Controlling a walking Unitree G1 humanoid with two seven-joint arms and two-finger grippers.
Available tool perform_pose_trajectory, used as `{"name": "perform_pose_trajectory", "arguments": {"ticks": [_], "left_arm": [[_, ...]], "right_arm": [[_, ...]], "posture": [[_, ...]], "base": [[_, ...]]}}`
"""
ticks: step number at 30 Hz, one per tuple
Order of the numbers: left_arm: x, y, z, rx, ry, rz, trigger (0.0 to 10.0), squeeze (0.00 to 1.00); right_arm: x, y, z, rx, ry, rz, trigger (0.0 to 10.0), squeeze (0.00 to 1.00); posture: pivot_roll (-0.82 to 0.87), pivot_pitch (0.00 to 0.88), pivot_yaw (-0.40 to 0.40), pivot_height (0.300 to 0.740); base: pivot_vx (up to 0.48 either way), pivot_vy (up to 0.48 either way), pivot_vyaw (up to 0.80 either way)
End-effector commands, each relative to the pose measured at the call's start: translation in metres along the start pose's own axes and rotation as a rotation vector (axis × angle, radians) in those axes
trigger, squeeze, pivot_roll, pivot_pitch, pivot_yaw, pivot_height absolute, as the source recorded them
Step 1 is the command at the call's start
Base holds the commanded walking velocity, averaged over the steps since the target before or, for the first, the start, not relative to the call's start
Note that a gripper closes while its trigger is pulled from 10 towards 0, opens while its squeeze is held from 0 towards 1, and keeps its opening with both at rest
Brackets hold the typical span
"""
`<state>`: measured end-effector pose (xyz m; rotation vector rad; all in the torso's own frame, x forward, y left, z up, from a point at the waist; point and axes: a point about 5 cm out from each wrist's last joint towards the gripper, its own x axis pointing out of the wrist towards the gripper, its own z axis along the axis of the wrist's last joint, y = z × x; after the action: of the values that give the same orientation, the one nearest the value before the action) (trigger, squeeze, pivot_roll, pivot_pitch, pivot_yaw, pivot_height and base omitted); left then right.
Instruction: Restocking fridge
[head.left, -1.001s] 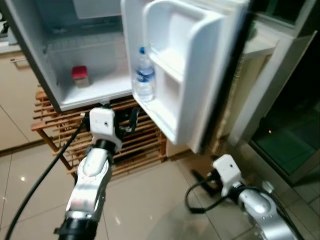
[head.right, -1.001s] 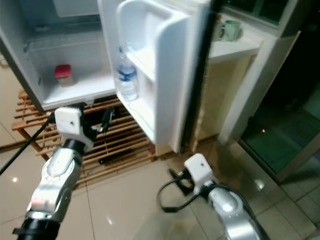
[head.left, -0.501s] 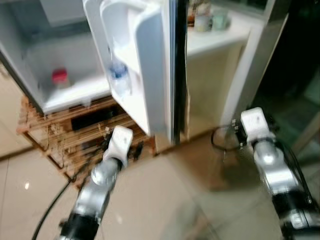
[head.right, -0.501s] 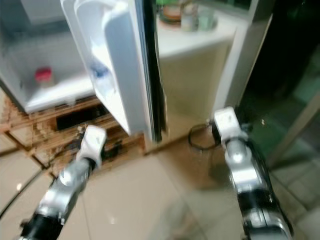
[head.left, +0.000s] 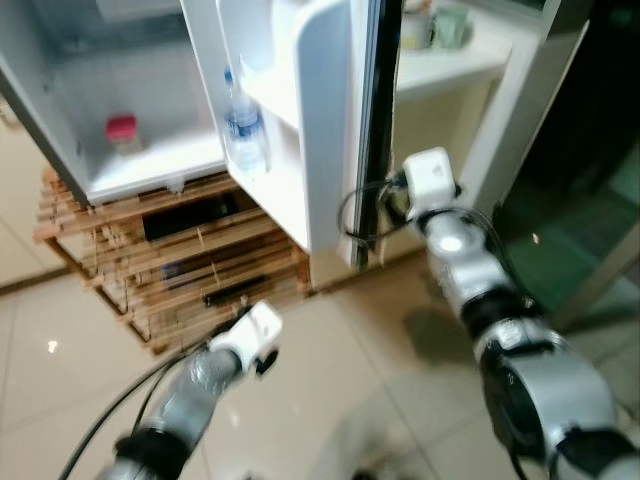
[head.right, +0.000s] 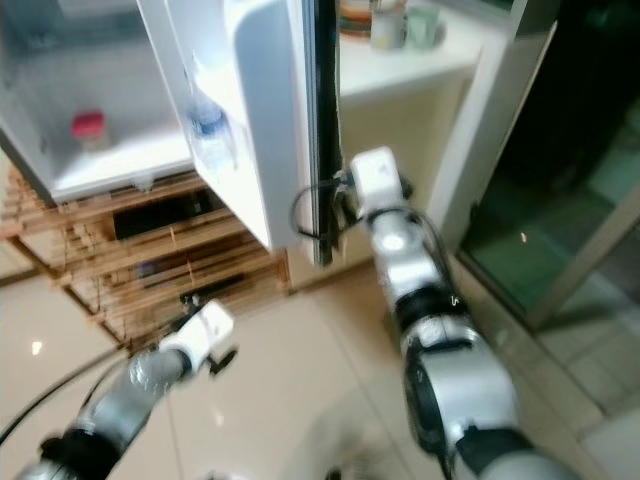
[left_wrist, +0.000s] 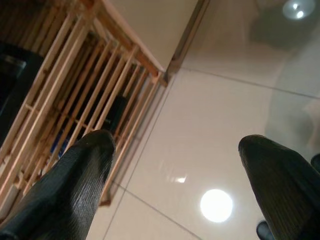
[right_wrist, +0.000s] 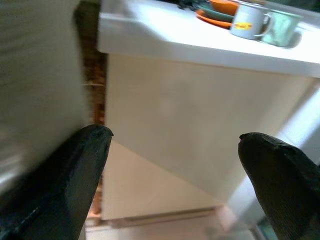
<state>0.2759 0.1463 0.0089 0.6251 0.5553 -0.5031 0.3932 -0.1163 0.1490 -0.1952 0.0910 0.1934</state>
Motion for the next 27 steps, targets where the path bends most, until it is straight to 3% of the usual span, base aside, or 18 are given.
{"name": "perform_pose_trajectory", "arguments": {"ticks": [1, 5, 6, 9, 10, 11, 12, 13, 14, 16, 17, 18, 19, 20, 22, 23, 25, 27], "left_arm": [[0.001, -0.003, -0.009, 0.016, 0.031, -0.016, 10.0, 0.00], [0.001, -0.006, -0.017, 0.020, 0.055, -0.037, 10.0, 0.00], [0.000, -0.008, -0.019, 0.024, 0.063, -0.057, 10.0, 0.00], [-0.002, -0.016, -0.027, 0.040, 0.085, -0.137, 10.0, 0.00], [-0.003, -0.018, -0.029, 0.043, 0.088, -0.155, 10.0, 0.00], [-0.003, -0.018, -0.029, 0.043, 0.088, -0.155, 10.0, 0.00], [-0.005, -0.022, -0.032, 0.029, 0.091, -0.180, 10.0, 0.00], [-0.005, -0.024, -0.033, 0.027, 0.089, -0.186, 10.0, 0.00], [-0.005, -0.024, -0.033, 0.026, 0.086, -0.187, 10.0, 0.00], [-0.004, -0.026, -0.031, 0.008, 0.057, -0.163, 10.0, 0.00], [-0.004, -0.026, -0.031, 0.008, 0.057, -0.163, 10.0, 0.00], [0.001, -0.026, -0.020, -0.071, -0.002, -0.106, 10.0, 0.00], [0.004, -0.025, -0.013, -0.118, -0.032, -0.076, 10.0, 0.00], [0.004, -0.025, -0.013, -0.118, -0.032, -0.076, 10.0, 0.00], [0.009, -0.009, 0.016, -0.267, -0.174, 0.021, 10.0, 0.00], [0.009, -0.009, 0.016, -0.267, -0.174, 0.021, 10.0, 0.00], [0.000, 0.021, 0.053, -0.427, -0.385, 0.137, 10.0, 0.00], [-0.013, 0.040, 0.074, -0.517, -0.514, 0.198, 10.0, 0.00]], "right_arm": [[0.004, 0.015, 0.013, 0.063, -0.048, 0.081, 10.0, 0.00], [-0.004, 0.055, 0.028, 0.134, -0.149, 0.379, 10.0, 0.00], [-0.012, 0.065, 0.038, 0.216, -0.190, 0.492, 10.0, 0.00], [-0.065, 0.088, 0.081, 0.496, -0.345, 0.901, 10.0, 0.00], [-0.079, 0.091, 0.089, 0.544, -0.374, 0.983, 10.0, 0.00], [-0.079, 0.091, 0.089, 0.544, -0.374, 0.983, 10.0, 0.00], [-0.106, 0.088, 0.098, 0.635, -0.413, 1.107, 10.0, 0.00], [-0.109, 0.083, 0.097, 0.669, -0.412, 1.110, 10.0, 0.00], [-0.110, 0.079, 0.095, 0.698, -0.408, 1.095, 10.0, 0.00], [-0.090, 0.063, 0.071, 0.675, -0.353, 0.894, 10.0, 0.00], [-0.090, 0.063, 0.071, 0.675, -0.353, 0.894, 10.0, 0.00], [-0.067, 0.046, 0.032, 0.515, -0.244, 0.627, 10.0, 0.00], [-0.059, 0.039, 0.014, 0.419, -0.190, 0.520, 10.0, 0.00], [-0.059, 0.039, 0.014, 0.419, -0.190, 0.520, 10.0, 0.00], [-0.056, 0.015, -0.026, 0.191, -0.048, 0.276, 10.0, 0.00], [-0.056, 0.015, -0.026, 0.191, -0.048, 0.276, 10.0, 0.00], [-0.072, -0.011, -0.051, 0.204, 0.057, 0.083, 10.0, 0.00], [-0.083, -0.021, -0.063, 0.238, 0.093, 0.005, 10.0, 0.01]], "posture": [[-0.12, 0.000, 0.024, 0.740], [-0.13, 0.000, 0.026, 0.740], [-0.13, 0.000, 0.026, 0.740], [-0.13, 0.000, 0.026, 0.740], [-0.13, 0.000, 0.026, 0.740], [-0.13, 0.000, 0.026, 0.740], [-0.14, 0.000, 0.029, 0.740], [-0.14, 0.000, 0.030, 0.740], [-0.14, 0.000, 0.030, 0.740], [-0.15, 0.000, 0.031, 0.740], [-0.15, 0.000, 0.031, 0.740], [-0.15, 0.000, 0.029, 0.740], [-0.15, 0.000, 0.029, 0.740], [-0.15, 0.000, 0.029, 0.740], [-0.15, 0.000, 0.026, 0.740], [-0.15, 0.000, 0.026, 0.740], [-0.14, 0.000, 0.026, 0.740], [-0.13, 0.000, 0.024, 0.740]], "base": [[0.000, 0.000, 0.00], [0.000, 0.000, 0.00], [0.000, 0.000, 0.00], [0.000, 0.000, 0.00], [0.000, 0.000, 0.00], [0.000, 0.000, 0.00], [0.000, 0.000, 0.00], [0.000, 0.000, 0.00], [0.000, 0.000, 0.00], [0.000, 0.000, 0.00], [0.000, 0.000, 0.00], [0.000, 0.000, 0.00], [0.000, 0.000, 0.00], [0.000, 0.000, 0.00], [0.000, 0.000, 0.00], [0.000, 0.000, 0.00], [0.000, 0.000, 0.00], [0.000, 0.000, 0.00]]}}
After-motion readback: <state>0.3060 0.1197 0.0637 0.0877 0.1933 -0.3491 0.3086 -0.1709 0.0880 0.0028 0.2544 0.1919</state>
